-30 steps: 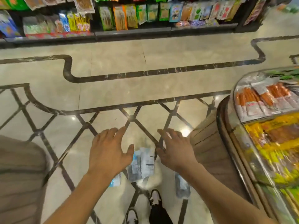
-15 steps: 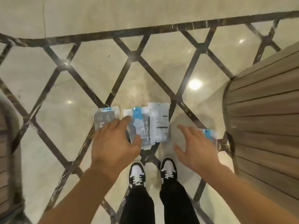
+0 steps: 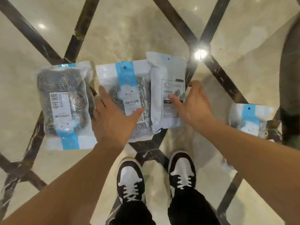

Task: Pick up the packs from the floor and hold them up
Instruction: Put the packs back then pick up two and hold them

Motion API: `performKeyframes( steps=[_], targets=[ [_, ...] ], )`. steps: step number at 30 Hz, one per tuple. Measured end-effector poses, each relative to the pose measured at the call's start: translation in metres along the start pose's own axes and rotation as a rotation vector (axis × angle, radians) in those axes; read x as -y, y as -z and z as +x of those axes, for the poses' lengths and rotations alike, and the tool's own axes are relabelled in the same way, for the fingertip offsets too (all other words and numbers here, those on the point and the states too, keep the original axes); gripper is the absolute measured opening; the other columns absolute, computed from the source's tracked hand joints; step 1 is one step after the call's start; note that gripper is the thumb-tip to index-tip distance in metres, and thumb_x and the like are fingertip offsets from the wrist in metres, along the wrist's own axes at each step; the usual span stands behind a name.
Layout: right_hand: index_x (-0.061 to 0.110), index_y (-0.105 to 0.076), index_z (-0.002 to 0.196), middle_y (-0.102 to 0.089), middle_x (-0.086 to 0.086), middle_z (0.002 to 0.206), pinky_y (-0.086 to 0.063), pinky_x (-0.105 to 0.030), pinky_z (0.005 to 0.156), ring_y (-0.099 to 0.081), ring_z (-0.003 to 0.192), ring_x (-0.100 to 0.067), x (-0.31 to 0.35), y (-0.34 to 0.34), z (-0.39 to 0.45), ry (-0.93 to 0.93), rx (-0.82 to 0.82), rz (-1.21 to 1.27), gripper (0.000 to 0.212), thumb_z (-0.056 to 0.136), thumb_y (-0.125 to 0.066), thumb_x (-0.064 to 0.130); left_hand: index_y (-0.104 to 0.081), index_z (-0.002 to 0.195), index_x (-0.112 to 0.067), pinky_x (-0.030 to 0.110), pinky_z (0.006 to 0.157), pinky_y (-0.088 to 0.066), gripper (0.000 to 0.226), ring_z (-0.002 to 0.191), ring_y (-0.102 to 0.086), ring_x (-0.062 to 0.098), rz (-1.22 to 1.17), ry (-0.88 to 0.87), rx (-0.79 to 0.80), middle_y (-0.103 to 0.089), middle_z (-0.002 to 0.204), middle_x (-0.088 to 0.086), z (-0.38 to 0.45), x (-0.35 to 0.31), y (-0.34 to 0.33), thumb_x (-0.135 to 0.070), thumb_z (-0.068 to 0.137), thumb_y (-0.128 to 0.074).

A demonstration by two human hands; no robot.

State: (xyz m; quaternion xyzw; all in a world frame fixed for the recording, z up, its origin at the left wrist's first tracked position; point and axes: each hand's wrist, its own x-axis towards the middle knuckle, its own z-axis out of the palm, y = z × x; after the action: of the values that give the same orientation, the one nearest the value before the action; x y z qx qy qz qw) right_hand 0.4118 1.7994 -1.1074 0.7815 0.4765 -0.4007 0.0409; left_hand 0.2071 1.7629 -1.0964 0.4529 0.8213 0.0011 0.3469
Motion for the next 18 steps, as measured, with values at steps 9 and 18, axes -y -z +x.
performKeyframes(
  steps=[9,18],
  targets=[
    [0.019,-0.033,0.150,-0.052,-0.004,0.141,-0.053,-0.050,0.102,-0.059,0.124,-0.028,-0.021,-0.031,0.036,-0.256,0.007,0.389,0.116,0.061,-0.089,0.068,-0.050,0.132,-0.016,0.036,0.090,-0.047,0.082,0.105,-0.060,0.023,-0.389,0.304,0.022,-0.066,0.121,-0.001,0.010,0.016,-0.045,-0.065,0.073,-0.081],
    [0.027,-0.075,0.110,-0.081,0.006,0.095,-0.061,-0.042,0.093,-0.078,0.090,-0.016,-0.037,-0.032,0.009,-0.257,0.124,0.686,0.056,0.066,-0.089,0.058,-0.052,0.114,-0.026,0.013,0.073,-0.050,0.072,0.086,-0.065,0.003,-0.529,0.266,-0.065,-0.067,0.101,-0.015,-0.005,0.012,-0.048,-0.034,0.060,-0.100]
  ],
)
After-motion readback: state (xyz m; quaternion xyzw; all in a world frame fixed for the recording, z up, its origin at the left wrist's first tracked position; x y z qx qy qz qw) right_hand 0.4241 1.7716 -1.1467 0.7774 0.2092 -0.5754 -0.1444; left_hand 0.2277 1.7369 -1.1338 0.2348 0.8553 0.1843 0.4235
